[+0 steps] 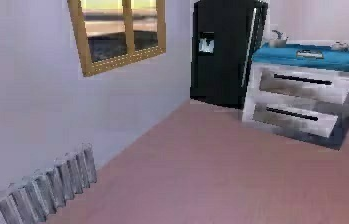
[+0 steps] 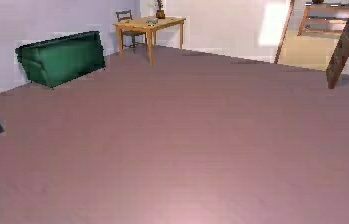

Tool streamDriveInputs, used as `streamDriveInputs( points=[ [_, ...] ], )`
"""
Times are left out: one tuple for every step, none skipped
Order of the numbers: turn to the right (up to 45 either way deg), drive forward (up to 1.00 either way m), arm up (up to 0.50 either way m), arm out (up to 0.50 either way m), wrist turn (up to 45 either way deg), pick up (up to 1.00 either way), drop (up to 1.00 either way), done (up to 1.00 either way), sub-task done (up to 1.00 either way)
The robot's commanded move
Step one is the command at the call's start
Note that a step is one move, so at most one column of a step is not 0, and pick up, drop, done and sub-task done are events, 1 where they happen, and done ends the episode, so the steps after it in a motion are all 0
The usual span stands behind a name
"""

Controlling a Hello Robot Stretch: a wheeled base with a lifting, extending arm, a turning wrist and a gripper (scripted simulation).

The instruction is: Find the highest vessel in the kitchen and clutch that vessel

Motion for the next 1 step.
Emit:
streamDriveInputs(
  points=[
    [-45.0, 0.0, 0.0, 0.0, 0.0, 0.0, 0.0, 0.0, 0.0]
  ],
)
